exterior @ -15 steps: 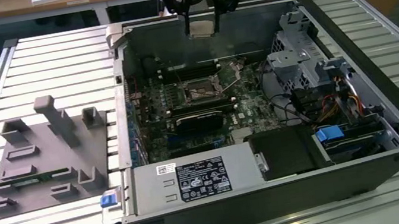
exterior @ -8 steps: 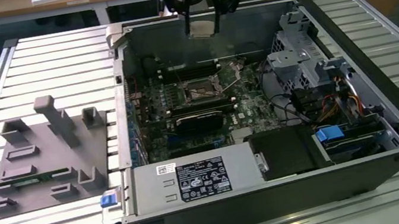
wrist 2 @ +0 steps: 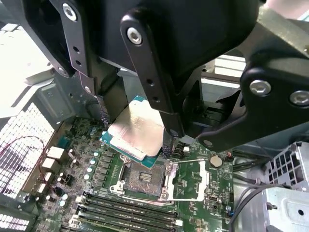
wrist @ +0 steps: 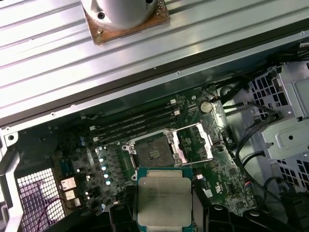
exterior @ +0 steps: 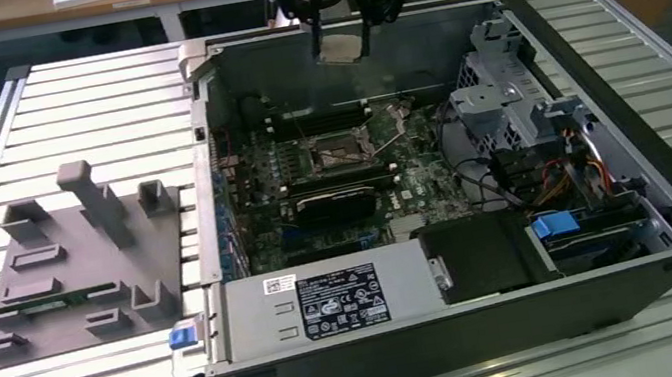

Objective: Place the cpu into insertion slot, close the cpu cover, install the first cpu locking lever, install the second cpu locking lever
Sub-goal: 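Place the cpu into insertion slot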

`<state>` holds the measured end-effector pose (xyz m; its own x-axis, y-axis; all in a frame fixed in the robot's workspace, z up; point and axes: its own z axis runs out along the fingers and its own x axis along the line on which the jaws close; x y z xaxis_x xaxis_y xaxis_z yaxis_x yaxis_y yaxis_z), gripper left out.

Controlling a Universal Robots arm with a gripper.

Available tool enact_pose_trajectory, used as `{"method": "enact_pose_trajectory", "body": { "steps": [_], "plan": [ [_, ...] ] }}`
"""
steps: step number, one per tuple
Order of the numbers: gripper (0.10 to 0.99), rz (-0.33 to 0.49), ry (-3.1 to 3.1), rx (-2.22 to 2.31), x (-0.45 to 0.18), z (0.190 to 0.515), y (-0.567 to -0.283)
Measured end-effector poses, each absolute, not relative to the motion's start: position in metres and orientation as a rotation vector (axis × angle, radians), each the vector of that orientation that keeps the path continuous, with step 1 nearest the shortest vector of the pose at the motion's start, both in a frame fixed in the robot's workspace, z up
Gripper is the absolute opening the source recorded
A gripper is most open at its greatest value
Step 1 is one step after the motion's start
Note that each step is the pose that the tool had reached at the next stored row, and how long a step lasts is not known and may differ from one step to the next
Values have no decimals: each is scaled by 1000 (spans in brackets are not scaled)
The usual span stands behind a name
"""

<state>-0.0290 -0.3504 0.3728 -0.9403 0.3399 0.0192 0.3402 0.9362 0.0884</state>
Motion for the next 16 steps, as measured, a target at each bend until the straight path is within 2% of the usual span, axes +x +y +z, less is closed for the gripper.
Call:
{"method": "enact_pose_trajectory", "body": {
  "steps": [16],
  "plan": [
    [537,-142,-3062,-692,-29,372,-348]
  ]
}}
